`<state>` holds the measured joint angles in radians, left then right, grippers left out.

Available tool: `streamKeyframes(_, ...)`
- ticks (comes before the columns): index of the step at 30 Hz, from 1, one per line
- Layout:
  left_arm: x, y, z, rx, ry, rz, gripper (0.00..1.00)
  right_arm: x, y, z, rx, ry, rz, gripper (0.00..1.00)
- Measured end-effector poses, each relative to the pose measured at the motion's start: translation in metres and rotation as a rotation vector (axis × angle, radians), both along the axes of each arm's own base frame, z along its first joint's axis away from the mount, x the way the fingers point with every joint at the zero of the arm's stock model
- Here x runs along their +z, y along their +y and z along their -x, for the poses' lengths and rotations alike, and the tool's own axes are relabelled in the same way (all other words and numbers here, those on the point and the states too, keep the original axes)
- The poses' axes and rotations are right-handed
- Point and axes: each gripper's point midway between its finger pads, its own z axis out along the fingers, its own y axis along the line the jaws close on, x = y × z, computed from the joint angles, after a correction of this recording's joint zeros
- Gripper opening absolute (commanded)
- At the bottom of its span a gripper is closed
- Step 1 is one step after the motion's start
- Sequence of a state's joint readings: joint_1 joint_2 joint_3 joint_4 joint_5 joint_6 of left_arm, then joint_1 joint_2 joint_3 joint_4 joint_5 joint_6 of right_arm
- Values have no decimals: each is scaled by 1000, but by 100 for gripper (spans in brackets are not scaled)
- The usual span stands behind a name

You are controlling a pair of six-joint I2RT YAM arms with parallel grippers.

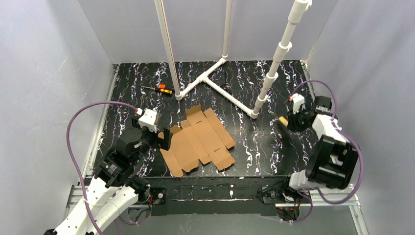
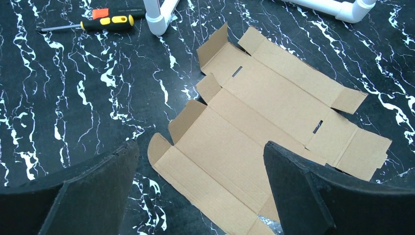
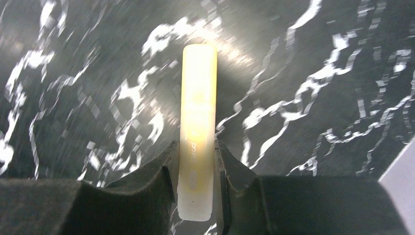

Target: Fold the paper box

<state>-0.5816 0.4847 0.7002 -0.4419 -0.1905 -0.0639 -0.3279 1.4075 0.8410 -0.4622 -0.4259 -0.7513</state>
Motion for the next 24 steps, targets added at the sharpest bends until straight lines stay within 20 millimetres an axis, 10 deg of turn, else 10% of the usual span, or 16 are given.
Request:
streamKeyframes(11,-3,-2,-1,4,20,7,98,-9,50,74,452,17,-44,2)
streamKeyframes(24,-4,-2,-1,3,22,7,98,-28,52,54,415,6,-56,33)
